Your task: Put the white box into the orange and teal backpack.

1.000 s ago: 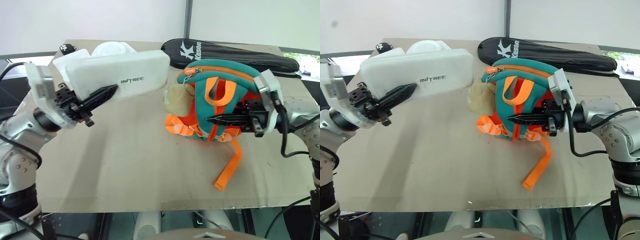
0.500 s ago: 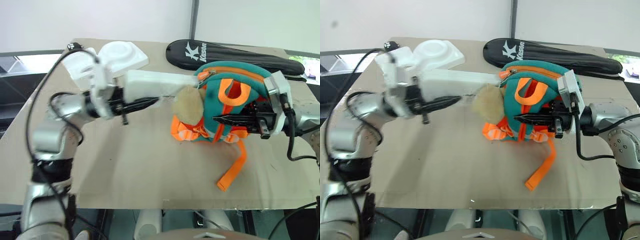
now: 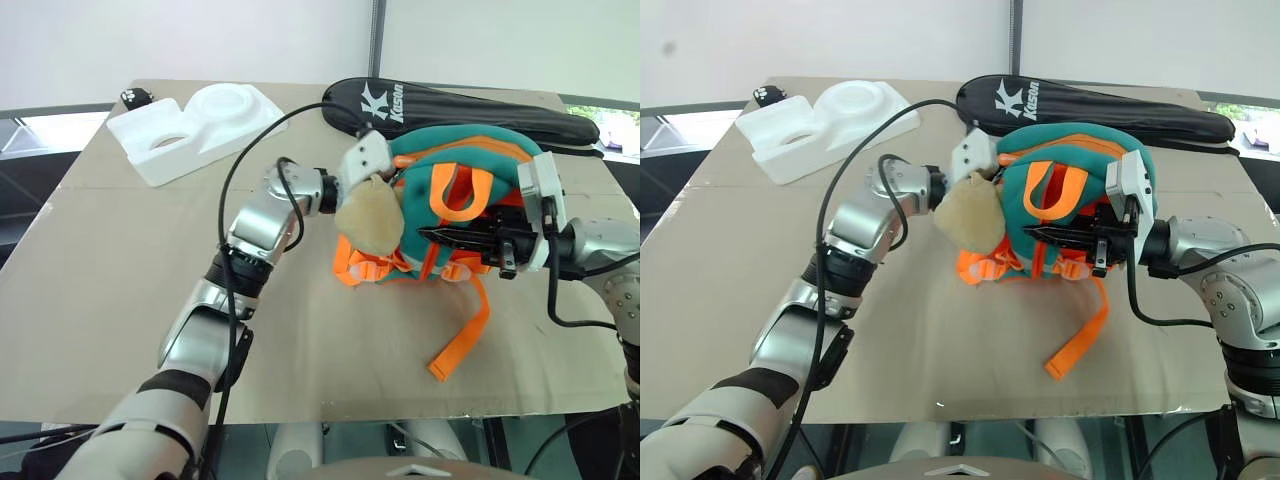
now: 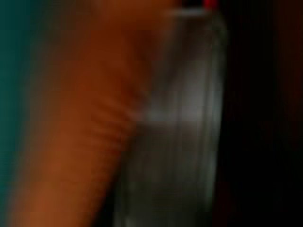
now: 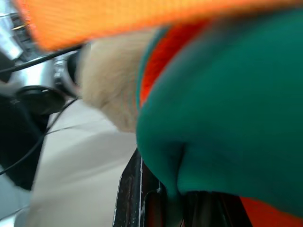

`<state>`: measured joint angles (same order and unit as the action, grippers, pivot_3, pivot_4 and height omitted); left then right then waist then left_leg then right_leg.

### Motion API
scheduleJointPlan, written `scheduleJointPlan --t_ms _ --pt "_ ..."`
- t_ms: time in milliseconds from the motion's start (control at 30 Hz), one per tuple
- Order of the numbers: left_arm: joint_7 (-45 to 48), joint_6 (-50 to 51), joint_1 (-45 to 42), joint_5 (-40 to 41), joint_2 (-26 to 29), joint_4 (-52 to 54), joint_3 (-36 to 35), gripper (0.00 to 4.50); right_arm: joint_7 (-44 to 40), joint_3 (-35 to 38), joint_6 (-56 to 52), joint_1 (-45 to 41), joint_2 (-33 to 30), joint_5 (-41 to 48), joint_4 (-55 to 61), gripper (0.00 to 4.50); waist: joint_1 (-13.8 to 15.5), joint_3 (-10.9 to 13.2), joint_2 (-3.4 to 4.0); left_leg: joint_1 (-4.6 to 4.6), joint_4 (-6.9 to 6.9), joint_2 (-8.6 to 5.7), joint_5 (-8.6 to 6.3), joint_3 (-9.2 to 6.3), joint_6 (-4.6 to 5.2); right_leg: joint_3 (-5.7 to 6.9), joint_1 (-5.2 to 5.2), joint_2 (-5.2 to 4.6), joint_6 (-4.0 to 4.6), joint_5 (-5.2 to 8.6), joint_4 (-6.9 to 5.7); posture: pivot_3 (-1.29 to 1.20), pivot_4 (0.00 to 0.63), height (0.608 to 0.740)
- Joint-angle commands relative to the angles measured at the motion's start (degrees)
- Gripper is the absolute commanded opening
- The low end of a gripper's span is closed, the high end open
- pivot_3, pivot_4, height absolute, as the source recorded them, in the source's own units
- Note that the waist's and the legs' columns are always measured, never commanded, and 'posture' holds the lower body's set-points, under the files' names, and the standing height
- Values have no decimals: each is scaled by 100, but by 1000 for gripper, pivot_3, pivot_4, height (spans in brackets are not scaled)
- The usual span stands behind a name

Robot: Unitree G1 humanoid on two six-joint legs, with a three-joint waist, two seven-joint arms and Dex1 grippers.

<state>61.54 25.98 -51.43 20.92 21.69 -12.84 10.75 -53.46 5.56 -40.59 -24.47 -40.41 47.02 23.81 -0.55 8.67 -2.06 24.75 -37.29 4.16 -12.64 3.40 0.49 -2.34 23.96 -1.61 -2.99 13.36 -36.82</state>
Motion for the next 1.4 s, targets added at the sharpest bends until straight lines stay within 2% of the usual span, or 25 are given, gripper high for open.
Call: scheduleJointPlan --t_ms 33,133,200,367,500,600,667,767,900,1000,1133,1233,1400 --pt "-13 1387 214 1290 559 945 -1202 4413 173 270 64 45 -30 66 226 0 -68 3 3 0 0 2 0 -1 0 -1 0 2 0 0 -1 0 150 740" --pt "-382 3140 996 2678 1272 1705 -2385 4413 325 191 37 31 42 101 274 0 -159 5 6 -3 4 5 0 -11 0 0 2 6 0 0 -5 0 150 740" --pt "-826 3887 1243 3386 1379 1999 -2877 4413 429 177 -16 -27 84 153 276 0 -183 5 6 -6 5 7 0 -21 -1 -1 1 5 0 0 -7 0 150 740" --pt "-2110 4491 1950 4654 1248 2746 -3857 4413 547 71 -78 -207 132 159 258 0 -46 6 2 -9 -7 -6 0 -35 -1 16 -22 -6 -2 -1 -5 0 150 740" --pt "-2705 4470 2398 5791 1319 2972 -4299 4413 715 42 -123 -347 247 190 258 0 -6 7 0 -10 -8 -5 0 -49 -1 18 -26 -6 -1 -1 -5 0 150 740" --pt "-2892 4246 2516 5912 1414 3059 -4240 4413 865 12 -127 -455 388 146 178 0 7 6 0 -7 -8 -8 1 -51 -2 36 -27 -4 2 0 -7 0 150 740" --pt "-2958 4468 2639 7051 1674 3024 -4130 4413 1041 -133 -47 -570 476 -161 19 0 -14 6 -1 -8 -8 -8 1 -50 -2 35 -29 -3 2 0 -6 0 150 740" --pt "-2555 4522 2850 6798 2137 3369 -3923 4413 1475 -111 56 -863 794 -398 -347 0 -38 7 -1 -8 -8 -8 1 -45 -3 30 -28 -5 2 0 -5 0 150 740" --pt "-3060 4434 3099 8281 2670 2823 -3849 4413 1966 33 332 -1260 1138 -805 -834 0 -26 9 2 -12 -1 -4 1 -45 -3 27 -24 0 4 1 -8 0 150 740" --pt "-3265 4300 3269 8602 2846 2880 -3692 4413 2211 156 461 -1417 1243 -977 -1093 0 -16 9 2 -10 -1 -4 1 -47 -3 32 -25 0 6 1 -8 0 150 740" --pt "-3424 3902 3359 9175 2625 2995 -3461 4413 2377 196 559 -1469 1281 -1119 -1242 0 -1 9 2 -6 -1 -11 1 -42 -3 31 -25 -13 5 0 -4 0 150 740" --pt "-3434 3648 3354 9208 2346 3151 -3376 4413 2487 202 594 -1456 1304 -1173 -1283 0 -1 9 2 -6 -2 -15 1 -42 -3 32 -25 -14 5 0 -4 0 150 740" --pt "-3893 3048 2697 9208 1312 3083 -3719 4413 2820 254 668 -1467 1291 -1414 -1465 0 18 7 -1 -4 -6 -14 2 -50 -3 37 -27 -7 5 -1 -6 0 150 740"
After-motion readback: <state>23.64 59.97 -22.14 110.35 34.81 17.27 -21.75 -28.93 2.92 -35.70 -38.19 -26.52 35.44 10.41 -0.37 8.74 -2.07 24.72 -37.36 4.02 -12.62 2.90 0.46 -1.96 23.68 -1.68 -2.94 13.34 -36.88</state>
